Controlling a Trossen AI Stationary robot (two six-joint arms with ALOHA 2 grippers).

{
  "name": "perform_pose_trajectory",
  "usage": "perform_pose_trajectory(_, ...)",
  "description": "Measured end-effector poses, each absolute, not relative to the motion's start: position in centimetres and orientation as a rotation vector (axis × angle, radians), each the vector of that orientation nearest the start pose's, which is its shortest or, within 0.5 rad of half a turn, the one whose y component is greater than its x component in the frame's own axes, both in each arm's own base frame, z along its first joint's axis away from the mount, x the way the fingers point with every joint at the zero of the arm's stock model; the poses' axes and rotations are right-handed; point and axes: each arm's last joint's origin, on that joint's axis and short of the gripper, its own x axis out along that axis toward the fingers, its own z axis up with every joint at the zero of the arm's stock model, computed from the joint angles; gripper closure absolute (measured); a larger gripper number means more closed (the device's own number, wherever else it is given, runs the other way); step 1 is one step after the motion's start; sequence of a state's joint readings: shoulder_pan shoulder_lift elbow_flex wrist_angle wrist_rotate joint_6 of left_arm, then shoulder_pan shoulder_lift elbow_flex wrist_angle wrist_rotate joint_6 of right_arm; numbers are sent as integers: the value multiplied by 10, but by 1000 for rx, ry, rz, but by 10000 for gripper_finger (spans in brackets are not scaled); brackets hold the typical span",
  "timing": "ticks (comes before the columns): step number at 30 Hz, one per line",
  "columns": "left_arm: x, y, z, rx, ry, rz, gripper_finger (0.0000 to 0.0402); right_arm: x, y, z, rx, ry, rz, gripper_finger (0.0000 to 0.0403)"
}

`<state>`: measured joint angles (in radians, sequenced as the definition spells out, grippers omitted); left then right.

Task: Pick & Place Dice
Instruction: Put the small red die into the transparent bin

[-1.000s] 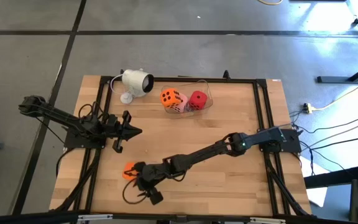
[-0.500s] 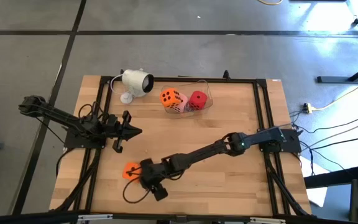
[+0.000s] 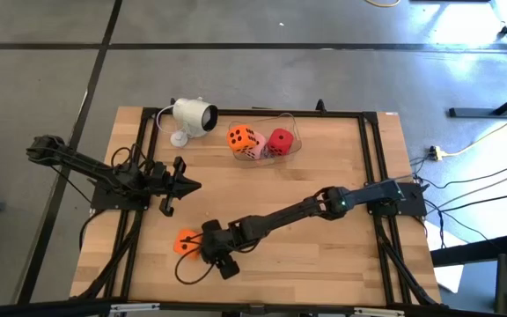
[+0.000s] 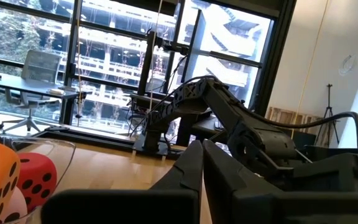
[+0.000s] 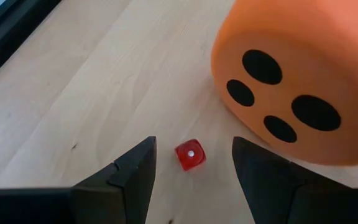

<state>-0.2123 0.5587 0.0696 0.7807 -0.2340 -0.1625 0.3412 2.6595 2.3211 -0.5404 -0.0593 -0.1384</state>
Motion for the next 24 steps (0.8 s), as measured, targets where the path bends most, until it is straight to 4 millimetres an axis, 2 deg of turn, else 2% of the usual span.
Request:
perform_pose_trajectory(8, 131, -21, 209, -226, -285, -1, 395, 533, 191, 127, -233, 854, 426, 191)
perform_pose_trajectory(15, 131, -21, 209, -226, -286, -2, 395, 535, 195, 113, -175, 860, 475, 191)
perform_pose_trajectory(24, 131, -21, 209, -226, -286, -2, 396, 534, 197, 113, -175, 858, 481, 192)
